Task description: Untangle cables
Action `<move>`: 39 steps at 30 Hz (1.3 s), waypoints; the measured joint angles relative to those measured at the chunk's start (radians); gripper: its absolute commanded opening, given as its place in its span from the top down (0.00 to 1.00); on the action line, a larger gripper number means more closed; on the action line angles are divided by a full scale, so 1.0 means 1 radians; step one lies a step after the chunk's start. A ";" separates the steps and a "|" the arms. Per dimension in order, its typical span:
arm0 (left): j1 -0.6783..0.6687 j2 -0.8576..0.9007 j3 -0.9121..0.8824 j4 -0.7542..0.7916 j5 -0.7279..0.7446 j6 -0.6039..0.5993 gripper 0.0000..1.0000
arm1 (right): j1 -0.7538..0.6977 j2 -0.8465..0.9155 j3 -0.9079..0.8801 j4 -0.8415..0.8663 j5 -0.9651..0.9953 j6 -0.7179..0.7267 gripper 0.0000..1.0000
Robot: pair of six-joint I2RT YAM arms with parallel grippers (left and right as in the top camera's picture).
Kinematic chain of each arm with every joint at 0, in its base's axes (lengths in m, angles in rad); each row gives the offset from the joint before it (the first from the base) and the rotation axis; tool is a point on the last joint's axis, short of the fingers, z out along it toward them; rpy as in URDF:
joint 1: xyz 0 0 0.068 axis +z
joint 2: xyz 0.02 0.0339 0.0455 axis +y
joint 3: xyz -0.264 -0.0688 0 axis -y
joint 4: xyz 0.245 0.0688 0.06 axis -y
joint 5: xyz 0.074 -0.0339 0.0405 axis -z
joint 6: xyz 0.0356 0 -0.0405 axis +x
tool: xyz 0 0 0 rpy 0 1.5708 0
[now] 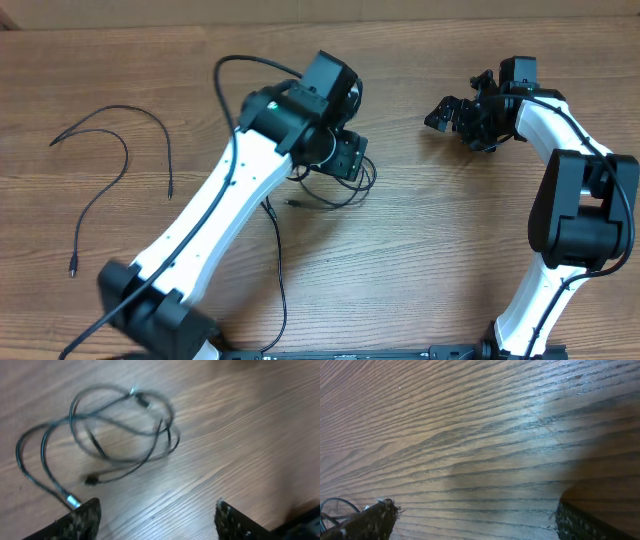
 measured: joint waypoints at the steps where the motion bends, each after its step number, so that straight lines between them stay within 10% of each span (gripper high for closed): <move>1: 0.000 0.022 0.000 -0.010 -0.010 0.000 0.28 | 0.000 0.000 0.000 0.000 0.000 0.000 0.00; 8: 0.000 0.165 0.000 -0.029 -0.052 -0.001 0.33 | 0.000 0.000 0.000 0.000 0.000 0.000 0.00; 17: 0.000 0.286 0.000 0.021 -0.054 -0.015 0.67 | 0.000 0.000 0.000 0.000 0.000 0.000 0.00; 39: 0.046 0.491 0.000 0.248 -0.096 -0.406 0.56 | 0.000 0.000 0.000 0.000 0.000 0.000 0.00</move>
